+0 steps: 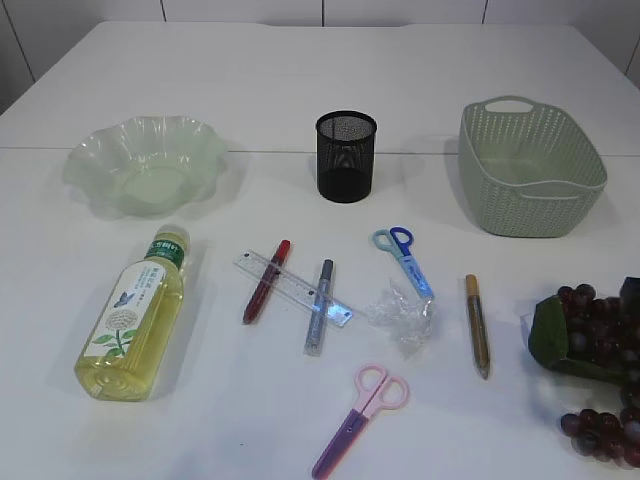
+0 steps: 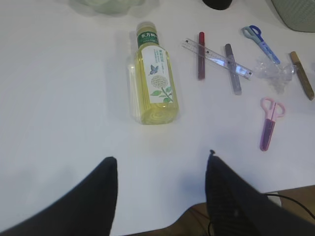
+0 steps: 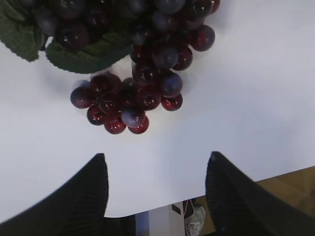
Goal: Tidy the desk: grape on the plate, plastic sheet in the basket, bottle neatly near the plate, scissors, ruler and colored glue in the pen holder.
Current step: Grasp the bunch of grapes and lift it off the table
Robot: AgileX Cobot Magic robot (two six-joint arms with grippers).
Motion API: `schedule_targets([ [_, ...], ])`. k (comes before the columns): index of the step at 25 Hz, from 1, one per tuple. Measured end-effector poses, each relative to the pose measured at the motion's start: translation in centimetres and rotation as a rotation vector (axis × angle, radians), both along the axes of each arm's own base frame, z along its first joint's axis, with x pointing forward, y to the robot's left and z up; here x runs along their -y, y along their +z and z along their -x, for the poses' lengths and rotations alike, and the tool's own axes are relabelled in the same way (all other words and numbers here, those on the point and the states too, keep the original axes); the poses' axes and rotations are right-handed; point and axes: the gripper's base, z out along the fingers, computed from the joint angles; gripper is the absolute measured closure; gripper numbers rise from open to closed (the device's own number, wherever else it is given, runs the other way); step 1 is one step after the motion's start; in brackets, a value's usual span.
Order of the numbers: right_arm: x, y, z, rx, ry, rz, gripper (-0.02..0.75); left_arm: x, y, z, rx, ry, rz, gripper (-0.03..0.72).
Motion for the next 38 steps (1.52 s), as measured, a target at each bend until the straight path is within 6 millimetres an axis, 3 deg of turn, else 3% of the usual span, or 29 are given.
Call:
schedule_targets([
  [16, 0.0, -3.5, -2.2, -0.041, 0.016, 0.018, 0.246, 0.0, -0.1, 0.1, -0.016, -0.002, -0.005, 0.265],
  [30, 0.4, -3.7, -2.9, 0.01, 0.02, 0.06, 0.246, 0.0, -0.2, 0.1, -0.023, -0.003, -0.005, 0.265],
  [38, 0.3, -5.4, -3.2, -0.062, 0.013, 0.061, 0.246, 0.0, -0.2, 0.2, -0.032, -0.005, -0.007, 0.265],
])
